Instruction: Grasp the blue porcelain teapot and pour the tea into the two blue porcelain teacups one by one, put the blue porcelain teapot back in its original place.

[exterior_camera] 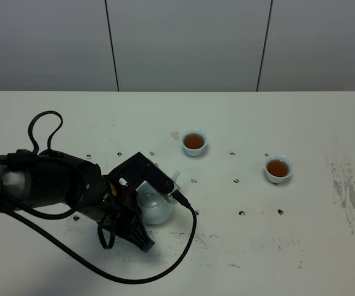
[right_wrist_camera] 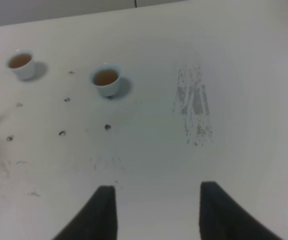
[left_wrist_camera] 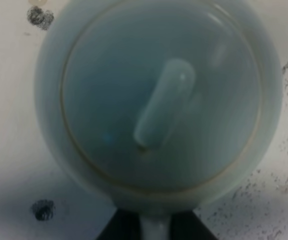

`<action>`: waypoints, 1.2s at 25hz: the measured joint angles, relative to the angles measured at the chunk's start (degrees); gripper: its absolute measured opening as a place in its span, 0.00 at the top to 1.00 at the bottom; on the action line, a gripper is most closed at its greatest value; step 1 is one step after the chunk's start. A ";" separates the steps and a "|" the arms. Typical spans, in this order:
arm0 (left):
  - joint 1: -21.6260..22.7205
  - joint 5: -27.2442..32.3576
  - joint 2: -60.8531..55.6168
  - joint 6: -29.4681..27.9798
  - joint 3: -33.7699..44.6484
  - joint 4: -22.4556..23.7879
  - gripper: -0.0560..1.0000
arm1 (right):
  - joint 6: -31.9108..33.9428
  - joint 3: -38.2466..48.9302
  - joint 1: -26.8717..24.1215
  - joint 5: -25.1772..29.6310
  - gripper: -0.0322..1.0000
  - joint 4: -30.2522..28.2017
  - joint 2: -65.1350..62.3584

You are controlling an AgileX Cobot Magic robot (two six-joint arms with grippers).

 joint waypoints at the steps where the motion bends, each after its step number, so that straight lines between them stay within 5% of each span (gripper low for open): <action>1: 0.00 0.00 0.00 0.00 0.00 0.00 0.85 | 0.00 0.00 0.00 0.00 0.59 0.00 0.00; 8: 0.00 -0.04 0.05 0.00 0.00 0.00 0.82 | 0.00 0.00 0.00 -0.06 0.59 0.02 0.00; 19: 0.00 0.27 0.12 -0.20 0.00 0.00 0.45 | 0.00 0.00 0.00 -0.06 0.59 0.02 0.00; 30: 0.54 10.91 -13.69 -6.01 0.00 -0.10 0.44 | 0.00 0.00 0.00 -0.14 0.59 0.02 0.00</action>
